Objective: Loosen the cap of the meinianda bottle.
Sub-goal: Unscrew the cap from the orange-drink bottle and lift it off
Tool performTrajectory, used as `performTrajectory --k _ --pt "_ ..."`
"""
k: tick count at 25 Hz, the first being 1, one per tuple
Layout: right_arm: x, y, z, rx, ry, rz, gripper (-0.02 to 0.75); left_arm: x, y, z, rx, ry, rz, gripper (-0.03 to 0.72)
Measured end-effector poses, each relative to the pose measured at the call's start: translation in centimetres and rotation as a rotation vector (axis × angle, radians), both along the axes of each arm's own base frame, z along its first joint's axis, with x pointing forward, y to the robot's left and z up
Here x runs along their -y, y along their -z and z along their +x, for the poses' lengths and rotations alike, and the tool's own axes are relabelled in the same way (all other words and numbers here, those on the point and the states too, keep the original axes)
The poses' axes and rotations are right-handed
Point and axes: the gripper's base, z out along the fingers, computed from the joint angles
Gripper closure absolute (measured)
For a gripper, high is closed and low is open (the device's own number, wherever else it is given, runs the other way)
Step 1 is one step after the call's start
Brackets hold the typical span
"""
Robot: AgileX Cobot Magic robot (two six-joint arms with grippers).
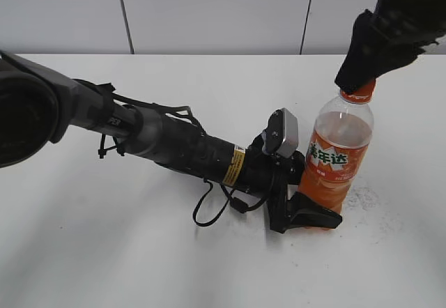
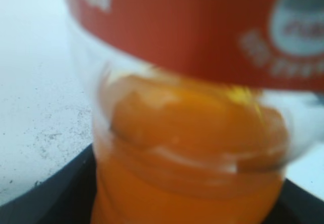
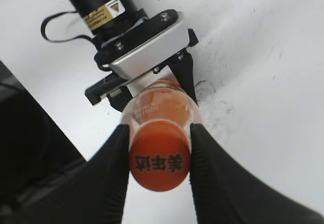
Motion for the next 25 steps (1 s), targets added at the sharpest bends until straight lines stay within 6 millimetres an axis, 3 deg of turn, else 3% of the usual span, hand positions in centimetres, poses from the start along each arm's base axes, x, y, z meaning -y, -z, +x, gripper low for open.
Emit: performTrajectory --k 3,6,8,9,12,14,16,19,23,25 --pt "0.02 -0.06 -0.05 0.082 -0.241 -0.048 0.472 0.00 0.01 0.01 0.000 -0.001 0.001 0.135" --pt "0.02 -0.06 -0.07 0.100 -0.300 -0.059 0.465 0.00 0.01 0.01 0.000 -0.001 0.001 0.135" --pt "0.03 -0.05 -0.06 0.093 -0.280 -0.057 0.412 0.00 0.01 0.00 0.000 0.000 0.001 0.135" --pt "0.05 -0.05 -0.04 0.078 -0.230 -0.050 0.326 -0.01 0.01 -0.01 0.001 0.002 0.001 0.135" --pt "0.04 -0.05 -0.05 0.021 -0.059 -0.014 0.181 -0.01 0.02 -0.03 0.004 0.005 0.001 0.135" --pt "0.01 -0.06 -0.06 -0.042 0.121 0.026 0.157 -0.01 0.02 -0.03 0.005 0.006 0.001 0.135" --pt "0.01 -0.06 -0.06 -0.121 0.357 0.073 0.177 -0.01 0.02 -0.03 0.005 0.006 0.001 0.136" --pt "0.04 -0.05 -0.05 -0.176 0.526 0.104 0.255 -0.02 0.02 -0.04 0.005 0.006 0.001 0.136" --pt "0.01 -0.06 -0.05 -0.186 0.550 0.112 0.444 0.00 0.00 -0.02 0.005 0.006 0.001 0.136" --pt "-0.02 -0.07 -0.04 -0.179 0.532 0.112 0.470 0.00 0.00 -0.02 0.005 0.006 0.001 0.136"
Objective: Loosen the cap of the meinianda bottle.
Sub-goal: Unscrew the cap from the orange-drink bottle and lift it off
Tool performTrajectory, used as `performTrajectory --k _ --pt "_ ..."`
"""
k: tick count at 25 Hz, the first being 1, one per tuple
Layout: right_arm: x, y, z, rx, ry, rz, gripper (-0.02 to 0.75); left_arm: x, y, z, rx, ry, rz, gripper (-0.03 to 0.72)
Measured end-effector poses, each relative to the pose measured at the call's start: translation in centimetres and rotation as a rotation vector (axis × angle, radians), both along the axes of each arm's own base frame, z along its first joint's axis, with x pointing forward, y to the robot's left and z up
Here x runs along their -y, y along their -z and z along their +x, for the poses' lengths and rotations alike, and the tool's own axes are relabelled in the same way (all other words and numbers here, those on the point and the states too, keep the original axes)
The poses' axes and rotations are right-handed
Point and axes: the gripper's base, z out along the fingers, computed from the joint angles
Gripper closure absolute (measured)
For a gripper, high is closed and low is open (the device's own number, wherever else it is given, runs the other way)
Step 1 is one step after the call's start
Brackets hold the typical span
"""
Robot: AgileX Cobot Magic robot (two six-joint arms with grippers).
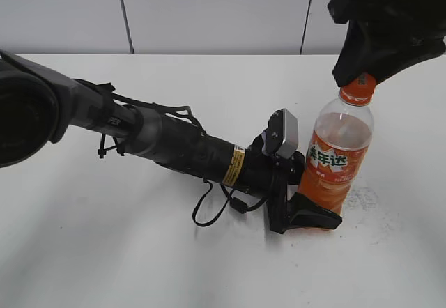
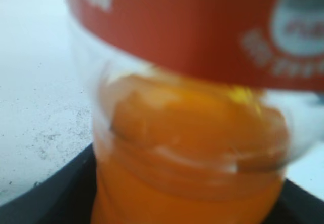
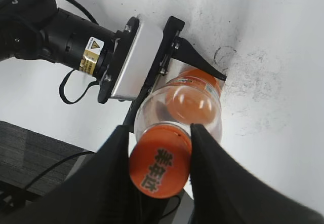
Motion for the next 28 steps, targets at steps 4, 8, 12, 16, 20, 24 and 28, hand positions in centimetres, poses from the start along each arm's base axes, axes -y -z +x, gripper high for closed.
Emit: performTrajectory --k 4,8,12,16,20,24,28 --pt "-0.06 -0.02 0.00 0.087 -0.253 -0.044 0.470 0.00 0.00 0.00 0.000 0.000 0.000 0.136" --pt "-0.19 -0.05 -0.06 0.247 -0.716 -0.122 0.470 0.00 0.01 0.01 0.000 -0.001 0.001 0.136" --pt "-0.22 -0.13 -0.09 0.328 -0.938 -0.162 0.470 0.00 0.01 0.01 0.000 -0.001 0.001 0.136" --pt "-0.24 -0.14 -0.10 0.315 -0.901 -0.152 0.357 0.00 0.00 0.00 0.000 0.000 0.000 0.136" --pt "-0.24 -0.08 -0.09 0.210 -0.613 -0.094 0.131 0.00 0.00 -0.01 0.000 0.001 0.000 0.136" --pt "-0.21 -0.07 -0.08 0.055 -0.180 -0.010 0.153 -0.01 0.01 -0.01 0.001 0.002 0.001 0.136" --pt "-0.14 -0.05 -0.05 -0.005 -0.003 0.016 0.316 0.00 -0.03 -0.01 0.001 0.002 0.000 0.136"
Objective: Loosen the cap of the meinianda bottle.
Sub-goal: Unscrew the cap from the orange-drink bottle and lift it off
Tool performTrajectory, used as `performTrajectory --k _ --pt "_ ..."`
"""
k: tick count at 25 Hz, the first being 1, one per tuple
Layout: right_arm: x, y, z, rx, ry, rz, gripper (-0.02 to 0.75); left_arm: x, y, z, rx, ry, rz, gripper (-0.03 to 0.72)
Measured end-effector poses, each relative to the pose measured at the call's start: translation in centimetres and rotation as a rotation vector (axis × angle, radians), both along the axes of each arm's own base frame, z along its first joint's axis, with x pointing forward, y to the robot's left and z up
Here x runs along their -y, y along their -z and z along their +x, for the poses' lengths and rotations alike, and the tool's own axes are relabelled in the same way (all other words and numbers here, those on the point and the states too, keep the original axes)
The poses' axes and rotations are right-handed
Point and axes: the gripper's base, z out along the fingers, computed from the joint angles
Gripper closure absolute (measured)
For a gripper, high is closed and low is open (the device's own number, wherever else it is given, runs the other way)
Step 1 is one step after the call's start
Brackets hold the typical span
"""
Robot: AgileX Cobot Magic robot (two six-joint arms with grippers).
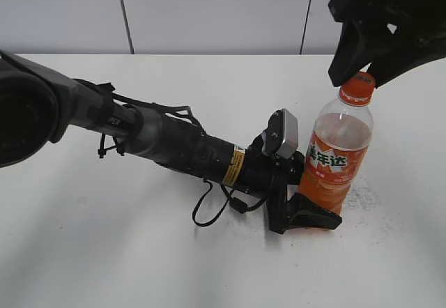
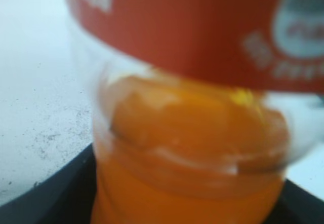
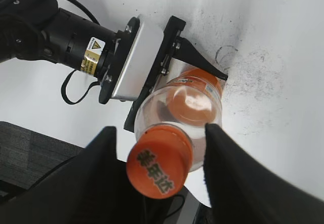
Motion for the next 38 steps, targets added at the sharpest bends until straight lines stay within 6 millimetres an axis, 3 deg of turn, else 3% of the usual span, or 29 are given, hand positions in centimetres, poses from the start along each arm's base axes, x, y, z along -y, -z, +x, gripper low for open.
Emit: performTrajectory --k 4,8,12,13,14,18,21,26,34,38 --pt "0.01 0.00 0.00 0.006 -0.016 -0.004 0.470 0.00 0.00 0.00 0.000 0.000 0.000 0.136" --pt "0.00 0.00 0.01 0.040 -0.108 -0.021 0.470 0.00 0.00 0.00 0.000 0.000 0.000 0.136" --pt "-0.02 -0.01 0.01 0.205 -0.562 -0.109 0.470 0.00 0.00 0.00 0.000 0.000 0.000 0.136" --pt "-0.02 -0.04 0.02 0.213 -0.583 -0.113 0.470 0.00 0.00 0.01 0.000 -0.002 0.000 0.136" --pt "-0.04 -0.08 -0.01 0.283 -0.771 -0.148 0.470 0.01 0.00 0.02 -0.001 -0.003 0.000 0.136" --pt "-0.05 -0.12 -0.05 0.347 -0.946 -0.181 0.470 0.01 -0.01 0.02 -0.006 -0.005 0.001 0.136" --pt "-0.05 -0.12 -0.05 0.334 -0.911 -0.174 0.442 0.01 -0.01 0.02 -0.007 -0.005 0.001 0.136" --pt "0.16 -0.01 0.06 0.256 -0.704 -0.159 0.253 0.00 0.00 0.01 -0.003 -0.002 0.001 0.136" --pt "0.16 -0.01 0.08 0.132 -0.345 -0.088 0.222 0.00 0.01 0.00 0.000 0.000 0.001 0.136" --pt "0.16 -0.01 0.08 0.106 -0.271 -0.073 0.222 0.00 0.01 0.00 0.000 0.000 0.001 0.136"
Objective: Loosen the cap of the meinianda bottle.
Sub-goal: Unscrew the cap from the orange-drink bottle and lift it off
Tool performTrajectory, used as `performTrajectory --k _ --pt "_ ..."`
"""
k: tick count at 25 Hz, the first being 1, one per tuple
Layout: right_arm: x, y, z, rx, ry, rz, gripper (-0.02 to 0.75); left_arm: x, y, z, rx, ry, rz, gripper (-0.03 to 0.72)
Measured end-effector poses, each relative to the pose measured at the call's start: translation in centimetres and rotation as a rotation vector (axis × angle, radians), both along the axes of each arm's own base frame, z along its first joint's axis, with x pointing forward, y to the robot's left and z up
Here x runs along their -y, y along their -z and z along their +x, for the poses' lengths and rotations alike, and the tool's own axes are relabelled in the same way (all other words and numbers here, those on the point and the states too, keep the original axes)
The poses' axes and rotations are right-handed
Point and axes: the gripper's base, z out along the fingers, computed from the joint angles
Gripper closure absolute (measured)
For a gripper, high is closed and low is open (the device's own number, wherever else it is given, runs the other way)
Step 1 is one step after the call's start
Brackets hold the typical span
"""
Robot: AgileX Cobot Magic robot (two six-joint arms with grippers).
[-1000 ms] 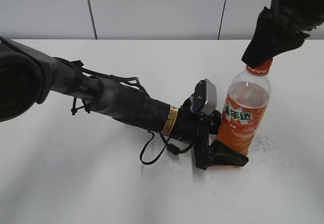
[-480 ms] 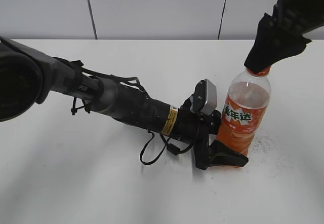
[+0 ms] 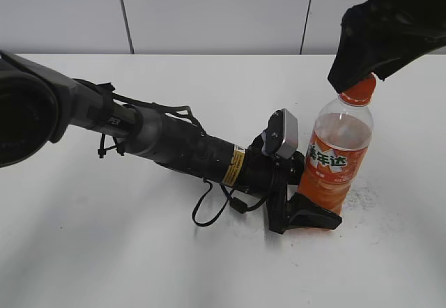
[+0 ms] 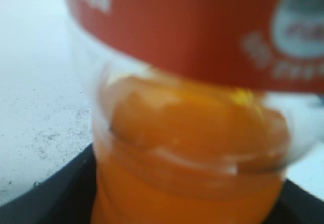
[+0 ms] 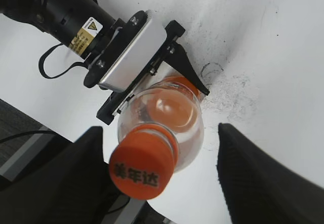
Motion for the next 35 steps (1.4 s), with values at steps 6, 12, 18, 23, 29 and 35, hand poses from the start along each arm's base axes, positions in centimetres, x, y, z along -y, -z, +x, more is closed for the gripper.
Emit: performTrajectory --k 6,12,18,23,29,35 --pt "-0.01 0.00 0.00 -0.014 0.041 0.009 0.324 0.00 0.00 0.00 0.000 0.000 0.000 0.136" --pt "-0.08 -0.02 -0.03 -0.019 0.046 0.019 0.424 0.00 0.00 0.01 0.000 -0.001 0.000 0.137" --pt "-0.10 -0.03 -0.04 -0.009 0.012 0.014 0.462 0.01 -0.01 0.01 -0.002 -0.002 -0.001 0.137" --pt "-0.11 -0.03 -0.04 0.019 -0.069 -0.001 0.463 0.01 0.00 0.02 -0.002 -0.002 0.000 0.137" --pt "-0.12 -0.03 -0.06 0.066 -0.207 -0.028 0.463 0.01 -0.01 0.02 -0.003 -0.004 0.000 0.137" --pt "-0.15 -0.04 -0.06 0.087 -0.271 -0.038 0.463 0.01 -0.01 0.02 -0.003 -0.004 0.000 0.137"
